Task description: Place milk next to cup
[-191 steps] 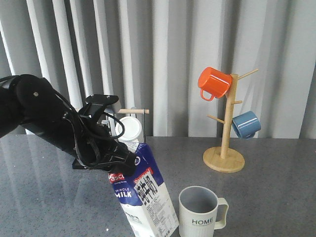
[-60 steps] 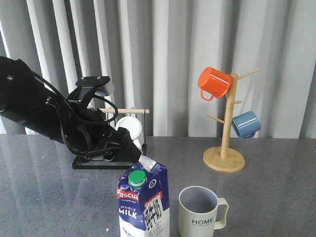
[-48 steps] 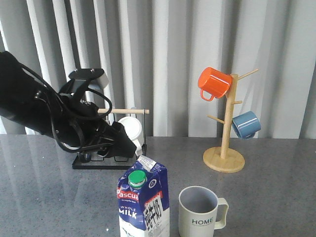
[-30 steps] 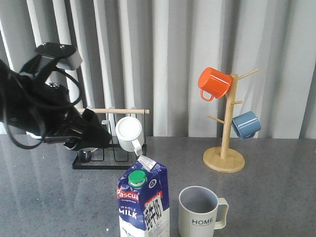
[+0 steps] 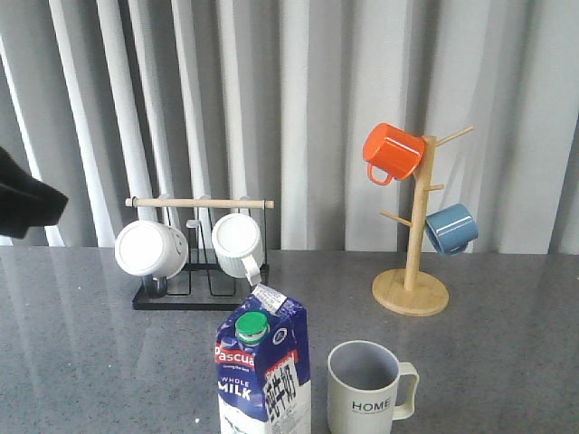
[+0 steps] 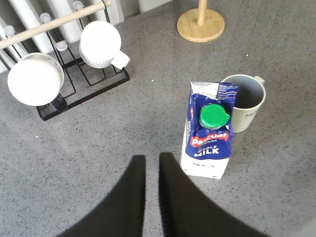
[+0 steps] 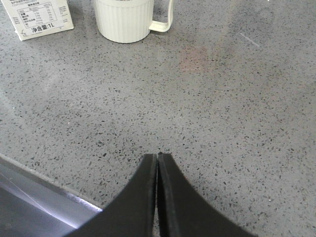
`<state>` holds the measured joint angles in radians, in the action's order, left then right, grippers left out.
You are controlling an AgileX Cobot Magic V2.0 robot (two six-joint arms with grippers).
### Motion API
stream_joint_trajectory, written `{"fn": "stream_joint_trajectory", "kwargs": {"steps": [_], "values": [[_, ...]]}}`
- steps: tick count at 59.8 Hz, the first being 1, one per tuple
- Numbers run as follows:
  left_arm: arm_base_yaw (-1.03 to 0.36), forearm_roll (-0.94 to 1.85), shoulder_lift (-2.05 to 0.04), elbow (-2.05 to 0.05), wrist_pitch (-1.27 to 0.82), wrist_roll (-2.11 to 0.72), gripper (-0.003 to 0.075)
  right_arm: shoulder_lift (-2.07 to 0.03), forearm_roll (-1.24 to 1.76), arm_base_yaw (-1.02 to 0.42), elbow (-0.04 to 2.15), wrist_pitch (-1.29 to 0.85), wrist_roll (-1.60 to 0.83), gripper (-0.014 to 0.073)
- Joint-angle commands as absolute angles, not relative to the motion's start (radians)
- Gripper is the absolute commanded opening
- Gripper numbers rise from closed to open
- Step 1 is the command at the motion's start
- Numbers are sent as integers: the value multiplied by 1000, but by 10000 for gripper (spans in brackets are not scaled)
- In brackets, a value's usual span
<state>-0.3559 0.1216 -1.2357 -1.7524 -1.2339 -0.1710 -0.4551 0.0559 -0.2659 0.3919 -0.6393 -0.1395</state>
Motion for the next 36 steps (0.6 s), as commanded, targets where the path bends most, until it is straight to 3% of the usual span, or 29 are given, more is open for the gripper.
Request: {"fn": "stream_joint_trajectory", "kwargs": {"steps": [1,22,36], "values": [[-359,127,-1159,-1723,-1182,-146,-8,-458,54,-265,417,-572,-139,-6],[-359,127,-860,-1371,-1157,-83,-7,-458,54,-265,417,-576,-139,-6],[-359,-15,-719,-1277,-1173,-85,-7,-458,54,-265,417,-576,-139,-6]]}}
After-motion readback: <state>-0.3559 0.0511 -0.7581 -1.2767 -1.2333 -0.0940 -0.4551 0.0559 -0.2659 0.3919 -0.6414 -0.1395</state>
